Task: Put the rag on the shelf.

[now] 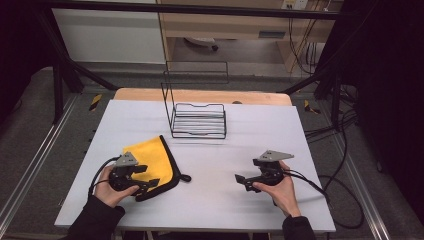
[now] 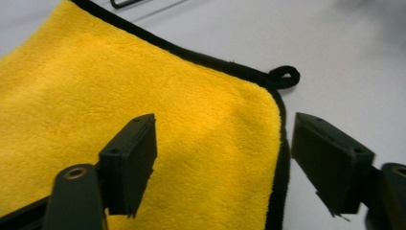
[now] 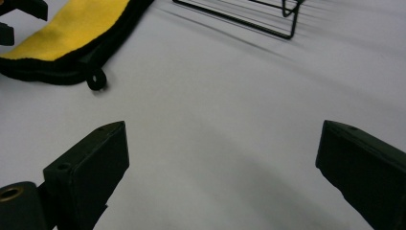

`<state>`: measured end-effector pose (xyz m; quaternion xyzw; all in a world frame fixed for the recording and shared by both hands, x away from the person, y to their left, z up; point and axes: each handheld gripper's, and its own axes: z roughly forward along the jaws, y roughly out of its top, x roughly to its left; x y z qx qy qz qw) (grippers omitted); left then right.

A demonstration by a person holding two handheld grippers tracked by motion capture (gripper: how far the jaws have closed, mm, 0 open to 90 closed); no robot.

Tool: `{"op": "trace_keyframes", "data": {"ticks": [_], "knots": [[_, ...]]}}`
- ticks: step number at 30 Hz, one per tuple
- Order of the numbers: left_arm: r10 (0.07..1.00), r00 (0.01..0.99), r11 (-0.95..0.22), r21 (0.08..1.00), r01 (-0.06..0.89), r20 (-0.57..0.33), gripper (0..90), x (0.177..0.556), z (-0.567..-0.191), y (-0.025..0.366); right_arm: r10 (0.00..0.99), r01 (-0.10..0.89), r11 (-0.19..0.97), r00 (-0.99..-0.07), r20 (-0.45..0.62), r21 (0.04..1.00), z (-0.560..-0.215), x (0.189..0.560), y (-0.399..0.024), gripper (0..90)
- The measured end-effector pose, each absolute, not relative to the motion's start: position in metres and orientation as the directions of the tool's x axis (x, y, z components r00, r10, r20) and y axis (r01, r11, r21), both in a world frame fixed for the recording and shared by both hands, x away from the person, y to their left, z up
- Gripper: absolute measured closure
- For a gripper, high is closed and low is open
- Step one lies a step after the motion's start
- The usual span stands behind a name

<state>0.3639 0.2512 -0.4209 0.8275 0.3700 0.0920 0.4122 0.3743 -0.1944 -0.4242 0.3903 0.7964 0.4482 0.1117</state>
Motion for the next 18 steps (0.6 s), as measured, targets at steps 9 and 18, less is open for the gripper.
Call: {"op": "trace_keyframes", "data": {"ticks": [9,18], "knots": [[0.725,0.671,-0.331,0.776,0.537,-0.156,7.2,0.368,-0.417,0.279,0.685,0.525,0.314,-0.702,0.194,0.791,-0.419,0.394,-0.137,5.7],[0.766,0.625,-0.293,0.782,0.550,-0.153,5.2,0.373,-0.419,0.305,0.646,0.519,0.364,-0.739,0.192,0.773,-0.418,0.410,-0.075,7.2]]}}
